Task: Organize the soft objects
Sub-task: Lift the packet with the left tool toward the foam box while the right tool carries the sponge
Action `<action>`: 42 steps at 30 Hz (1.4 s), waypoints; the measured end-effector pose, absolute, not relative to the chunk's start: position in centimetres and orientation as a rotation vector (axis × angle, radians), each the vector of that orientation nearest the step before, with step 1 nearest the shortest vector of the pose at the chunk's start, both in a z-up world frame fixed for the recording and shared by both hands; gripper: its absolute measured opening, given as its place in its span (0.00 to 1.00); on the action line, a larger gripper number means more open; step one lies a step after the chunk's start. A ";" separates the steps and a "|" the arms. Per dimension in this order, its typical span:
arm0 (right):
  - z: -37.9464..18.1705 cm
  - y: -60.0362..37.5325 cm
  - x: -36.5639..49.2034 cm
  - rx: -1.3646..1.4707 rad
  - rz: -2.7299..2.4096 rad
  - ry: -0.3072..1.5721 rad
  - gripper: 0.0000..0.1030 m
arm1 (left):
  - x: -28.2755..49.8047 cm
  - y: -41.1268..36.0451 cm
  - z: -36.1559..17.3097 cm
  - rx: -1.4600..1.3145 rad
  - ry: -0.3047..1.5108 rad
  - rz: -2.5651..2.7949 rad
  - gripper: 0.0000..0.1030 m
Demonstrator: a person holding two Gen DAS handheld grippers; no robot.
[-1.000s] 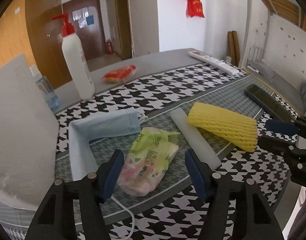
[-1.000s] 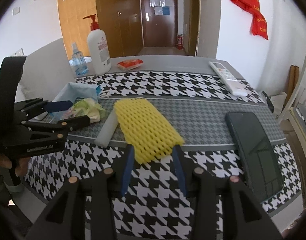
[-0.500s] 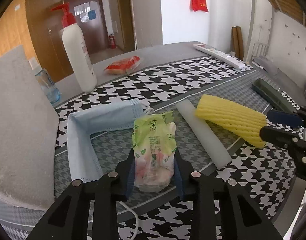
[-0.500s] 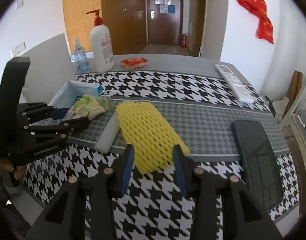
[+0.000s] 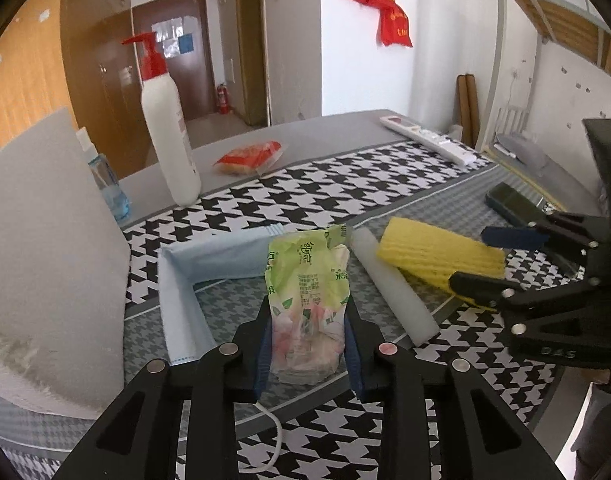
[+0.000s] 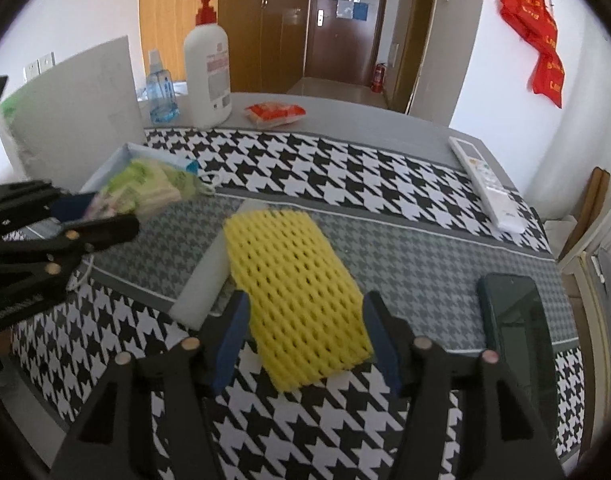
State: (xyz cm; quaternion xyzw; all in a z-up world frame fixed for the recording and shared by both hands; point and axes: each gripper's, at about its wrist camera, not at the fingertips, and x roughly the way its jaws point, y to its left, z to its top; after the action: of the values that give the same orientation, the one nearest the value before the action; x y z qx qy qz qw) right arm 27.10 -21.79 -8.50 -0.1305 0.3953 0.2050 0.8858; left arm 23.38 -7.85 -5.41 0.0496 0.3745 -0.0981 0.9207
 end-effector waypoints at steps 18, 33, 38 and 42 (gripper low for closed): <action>-8.8 -22.0 27.2 -0.207 0.435 0.855 0.12 | 22.1 -7.0 -4.3 0.093 0.731 -0.199 0.32; -3.8 -23.1 22.7 -0.124 0.405 0.703 0.11 | 19.6 -5.6 -1.2 0.086 0.634 -0.183 0.32; -2.7 -22.6 21.8 -0.111 0.404 0.677 0.11 | 18.4 -5.0 -0.2 0.075 0.600 -0.177 0.32; -1.6 -22.4 20.8 -0.097 0.413 0.643 0.11 | 17.8 -4.7 0.6 0.078 0.579 -0.175 0.32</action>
State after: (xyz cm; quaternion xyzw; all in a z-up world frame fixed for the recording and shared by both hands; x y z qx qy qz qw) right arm 20.79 -22.35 -1.58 -0.0473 0.3138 0.2014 0.9267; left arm 17.78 -4.71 0.55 0.0382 0.2849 -0.0861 0.9539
